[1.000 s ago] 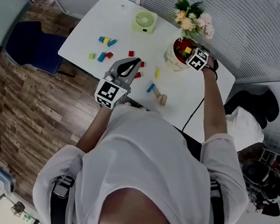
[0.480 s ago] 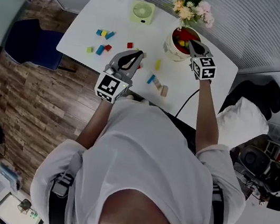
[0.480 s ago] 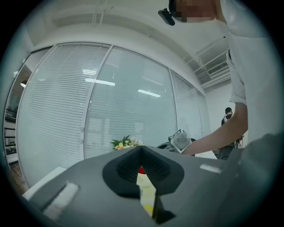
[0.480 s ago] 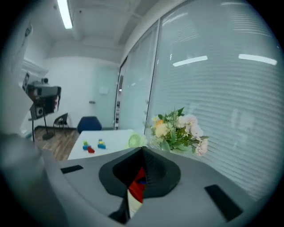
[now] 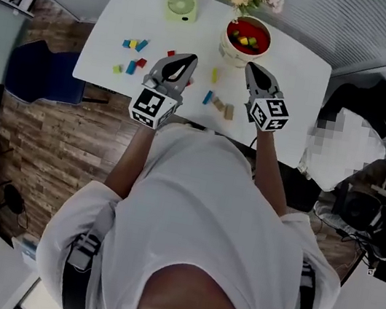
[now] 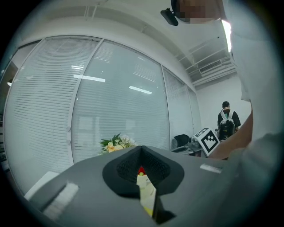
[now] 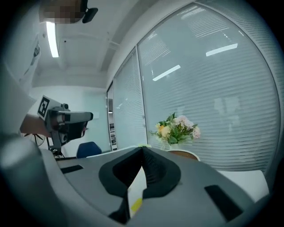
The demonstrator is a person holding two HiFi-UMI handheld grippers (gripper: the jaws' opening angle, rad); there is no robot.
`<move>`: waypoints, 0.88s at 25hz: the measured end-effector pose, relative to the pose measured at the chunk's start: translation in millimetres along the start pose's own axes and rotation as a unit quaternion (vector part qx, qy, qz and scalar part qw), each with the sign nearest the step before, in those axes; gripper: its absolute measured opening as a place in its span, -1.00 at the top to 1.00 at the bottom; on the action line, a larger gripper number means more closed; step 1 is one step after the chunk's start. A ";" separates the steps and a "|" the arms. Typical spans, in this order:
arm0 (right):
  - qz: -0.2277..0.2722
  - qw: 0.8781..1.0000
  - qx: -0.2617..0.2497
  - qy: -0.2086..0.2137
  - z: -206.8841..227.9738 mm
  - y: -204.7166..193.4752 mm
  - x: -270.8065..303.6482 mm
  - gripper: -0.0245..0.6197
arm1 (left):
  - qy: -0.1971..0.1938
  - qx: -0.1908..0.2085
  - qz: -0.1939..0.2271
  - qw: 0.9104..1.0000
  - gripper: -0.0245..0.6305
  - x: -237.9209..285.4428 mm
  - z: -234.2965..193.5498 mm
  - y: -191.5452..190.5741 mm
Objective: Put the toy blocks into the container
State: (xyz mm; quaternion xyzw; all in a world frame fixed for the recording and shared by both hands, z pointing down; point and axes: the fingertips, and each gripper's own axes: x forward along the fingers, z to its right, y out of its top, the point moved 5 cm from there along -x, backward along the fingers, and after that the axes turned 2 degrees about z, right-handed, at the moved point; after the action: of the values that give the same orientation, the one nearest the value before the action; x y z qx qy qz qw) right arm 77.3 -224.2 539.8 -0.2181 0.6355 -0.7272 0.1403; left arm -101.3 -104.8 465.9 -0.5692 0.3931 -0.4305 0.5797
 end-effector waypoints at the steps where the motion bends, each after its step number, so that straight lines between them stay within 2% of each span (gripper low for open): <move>1: -0.013 1.000 -0.001 -0.005 0.2 -6.3 -1.2 0.91 | -0.005 0.001 0.000 1.000 0.93 2.5 1.3 -0.3; 2: -0.029 1.000 0.001 -0.007 0.4 -14.3 -1.3 0.89 | -0.010 0.001 0.000 1.000 0.93 4.4 3.0 -0.6; 5: -0.099 0.995 0.010 0.009 -2.0 -46.9 7.3 0.51 | -0.019 0.000 0.002 1.000 0.93 9.0 7.7 -0.3; 7: -0.155 0.988 0.005 0.025 -5.8 -73.9 20.3 0.35 | -0.020 -0.001 0.004 1.000 0.93 9.7 8.2 -0.2; 12: -0.298 0.953 0.011 0.059 -17.9 -144.7 56.7 0.02 | -0.005 -0.011 0.001 1.000 0.93 -4.9 7.2 -2.0; 18: -0.409 0.909 -0.006 0.077 -23.8 -182.4 98.8 -0.06 | 0.029 -0.028 0.002 0.999 0.93 -33.0 10.4 0.4; 22: -0.461 0.884 0.019 0.078 -22.6 -209.2 116.2 -0.05 | 0.060 -0.038 -0.005 0.997 0.93 -54.4 10.3 -5.6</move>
State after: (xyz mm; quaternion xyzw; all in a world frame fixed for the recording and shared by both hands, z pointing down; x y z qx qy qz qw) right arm -19.2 -228.6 759.9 -0.4266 0.4584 -0.7363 -0.2564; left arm -109.3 -49.9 470.1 -0.5656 0.4407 -0.4514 0.5311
